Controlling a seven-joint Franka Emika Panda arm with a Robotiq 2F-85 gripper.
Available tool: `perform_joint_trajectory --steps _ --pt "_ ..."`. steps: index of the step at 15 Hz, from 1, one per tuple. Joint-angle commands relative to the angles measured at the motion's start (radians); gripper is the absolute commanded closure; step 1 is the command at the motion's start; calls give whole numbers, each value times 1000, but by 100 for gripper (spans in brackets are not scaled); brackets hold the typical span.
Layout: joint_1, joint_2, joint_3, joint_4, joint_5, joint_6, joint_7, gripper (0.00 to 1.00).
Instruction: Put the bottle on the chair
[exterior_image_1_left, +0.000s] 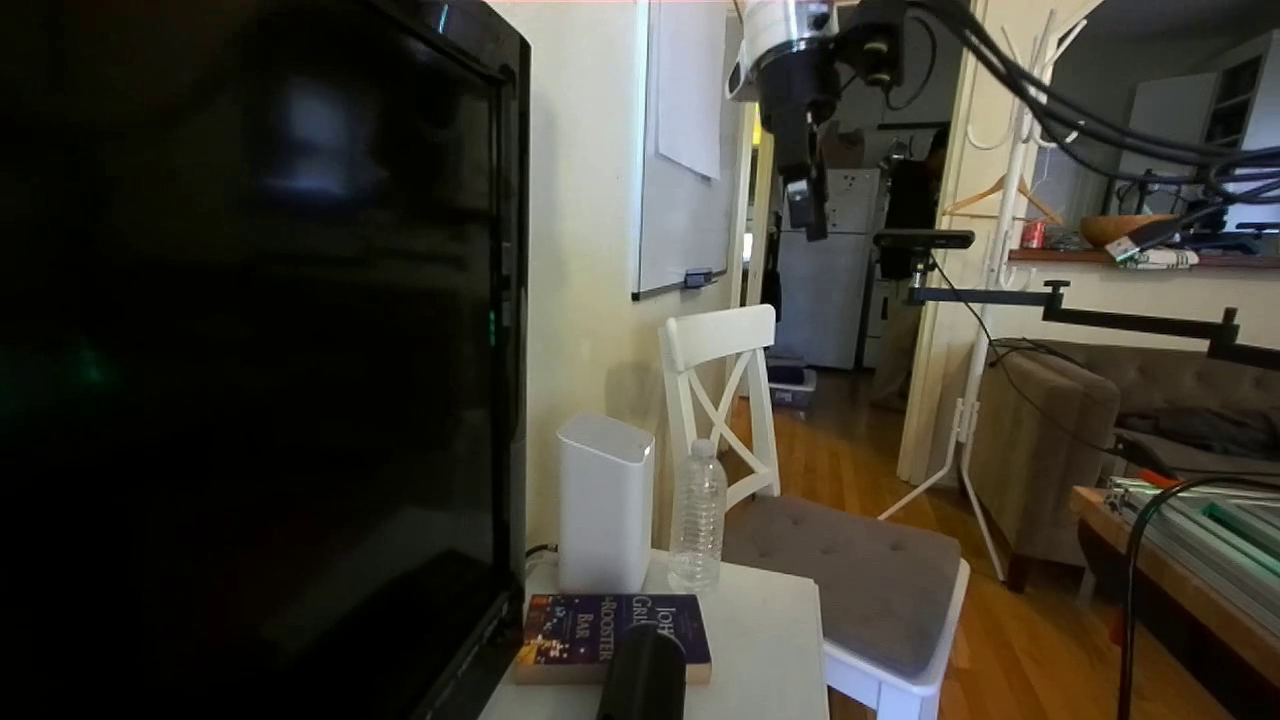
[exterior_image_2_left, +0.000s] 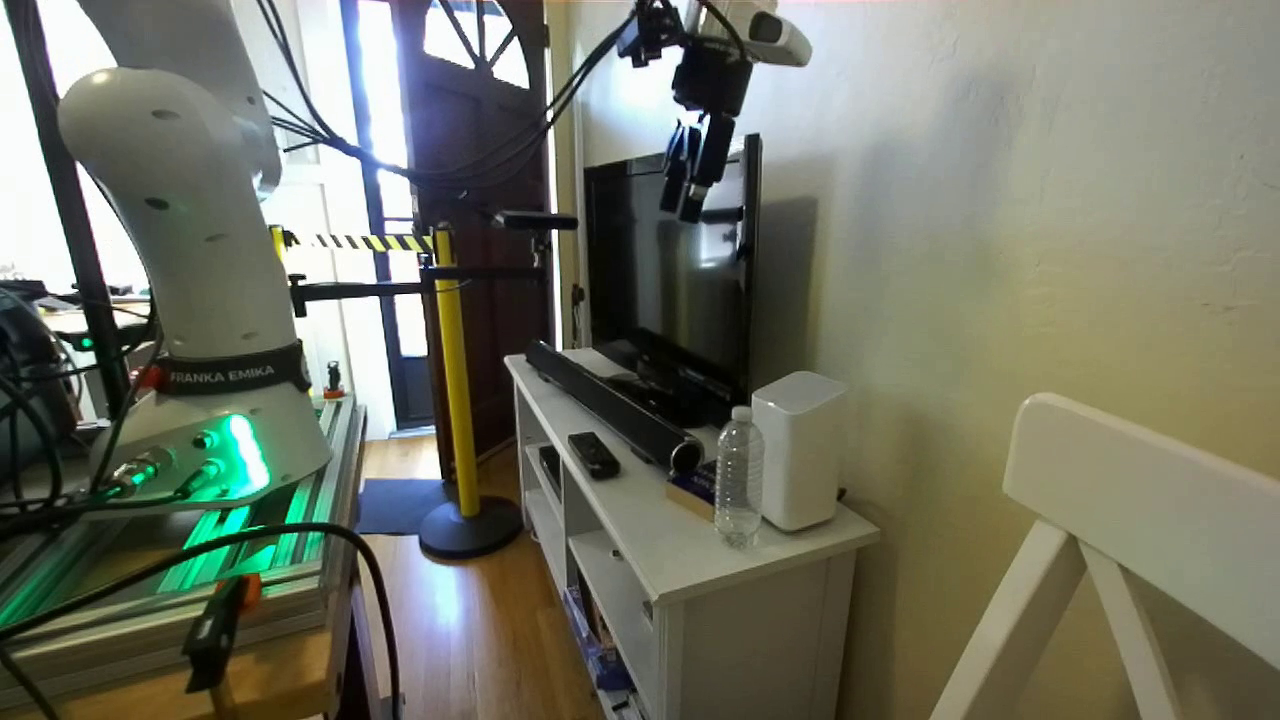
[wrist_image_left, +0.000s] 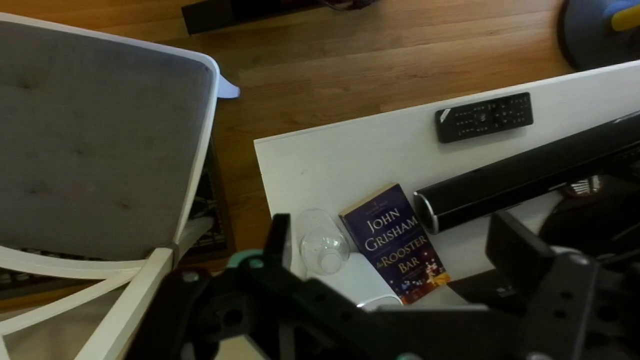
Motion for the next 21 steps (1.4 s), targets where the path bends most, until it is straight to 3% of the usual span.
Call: perform_joint_trajectory --steps 1,4,7,8,14,21 --pt "-9 134 41 66 -109 58 74 0" --pt "-2 207 56 76 -183 150 110 0" --pt "-9 282 69 106 -136 179 87 0" --pt "-9 226 66 58 -152 176 85 0" --pt "-9 275 70 92 -152 179 86 0" --pt "3 340 97 58 -128 353 108 0"
